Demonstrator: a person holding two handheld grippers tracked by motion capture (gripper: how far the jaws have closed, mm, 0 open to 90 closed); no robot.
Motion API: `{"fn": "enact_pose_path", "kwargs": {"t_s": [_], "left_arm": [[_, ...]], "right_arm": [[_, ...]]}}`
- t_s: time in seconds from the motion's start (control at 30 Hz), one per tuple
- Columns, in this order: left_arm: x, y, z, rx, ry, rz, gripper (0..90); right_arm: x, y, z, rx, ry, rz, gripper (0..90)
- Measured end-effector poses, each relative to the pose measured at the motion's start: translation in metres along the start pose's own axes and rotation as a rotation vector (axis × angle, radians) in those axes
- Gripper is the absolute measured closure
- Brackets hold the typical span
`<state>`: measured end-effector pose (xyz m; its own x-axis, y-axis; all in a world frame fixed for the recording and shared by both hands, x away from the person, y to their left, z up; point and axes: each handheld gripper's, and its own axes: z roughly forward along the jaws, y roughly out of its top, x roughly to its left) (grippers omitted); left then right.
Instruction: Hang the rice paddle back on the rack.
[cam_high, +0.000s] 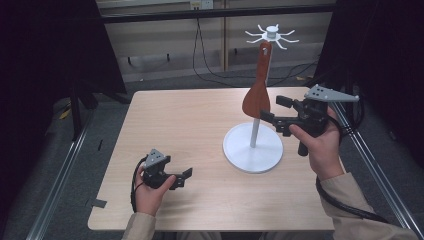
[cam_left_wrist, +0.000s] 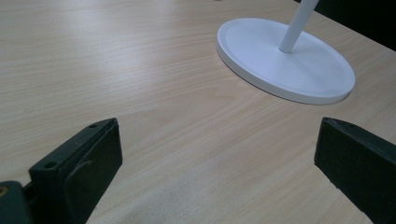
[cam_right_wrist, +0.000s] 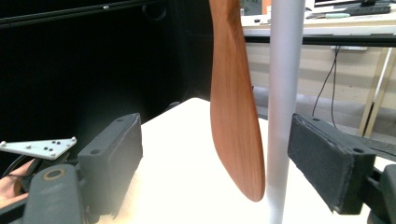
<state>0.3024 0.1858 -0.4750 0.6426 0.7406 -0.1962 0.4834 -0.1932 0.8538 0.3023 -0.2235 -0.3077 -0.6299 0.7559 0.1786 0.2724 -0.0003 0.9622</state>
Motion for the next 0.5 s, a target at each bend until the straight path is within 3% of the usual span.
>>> {"fn": "enact_pose_path", "kwargs": {"t_s": [0.3,0.5], "left_arm": [[0.000,0.000,0.000,0.001,0.001,0.000,0.9],[-0.001,-0.001,0.000,0.009,0.000,0.008,0.9]], "right_arm": [[-0.001,-0.015,-0.005,0.025,-0.001,-0.024,16.3],[-0.003,-0.026,-0.009,0.031,-0.001,-0.011,16.1]]}}
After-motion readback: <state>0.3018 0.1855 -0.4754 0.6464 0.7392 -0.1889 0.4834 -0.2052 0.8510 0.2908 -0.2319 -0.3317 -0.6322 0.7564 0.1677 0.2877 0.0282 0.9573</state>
